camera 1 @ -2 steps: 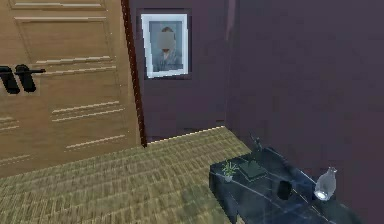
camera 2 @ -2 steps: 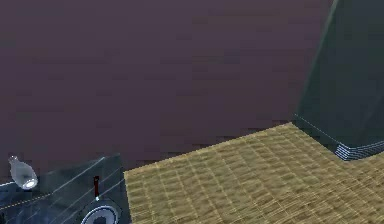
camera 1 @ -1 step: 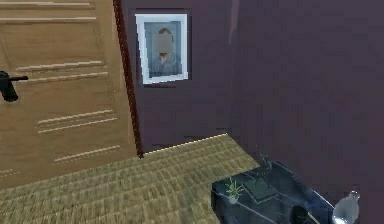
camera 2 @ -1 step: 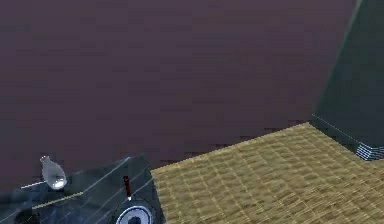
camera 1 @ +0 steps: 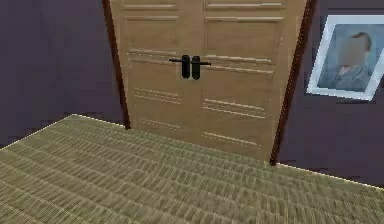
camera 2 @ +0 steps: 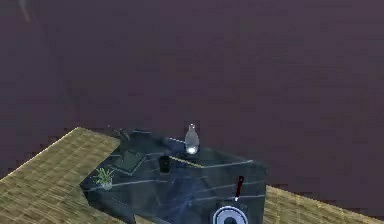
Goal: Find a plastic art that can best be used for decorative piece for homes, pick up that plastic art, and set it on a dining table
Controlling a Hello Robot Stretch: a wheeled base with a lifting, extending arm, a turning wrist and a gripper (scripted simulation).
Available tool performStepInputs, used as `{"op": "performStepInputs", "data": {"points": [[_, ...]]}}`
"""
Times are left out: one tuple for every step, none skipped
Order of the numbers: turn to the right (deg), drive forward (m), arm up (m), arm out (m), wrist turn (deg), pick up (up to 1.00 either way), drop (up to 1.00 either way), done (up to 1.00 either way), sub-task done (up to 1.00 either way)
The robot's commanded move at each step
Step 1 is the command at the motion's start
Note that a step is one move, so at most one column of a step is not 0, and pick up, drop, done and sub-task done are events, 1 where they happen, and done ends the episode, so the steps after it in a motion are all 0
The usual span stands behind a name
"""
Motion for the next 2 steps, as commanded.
{"op": "performStepInputs", "data": {"points": [[-18.0,0.0,0.0,0.0,0.0,0.0,0.0,0.0,0.0],[45.0,0.0,0.0,0.0,0.0,0.0,0.0,0.0,0.0]]}}
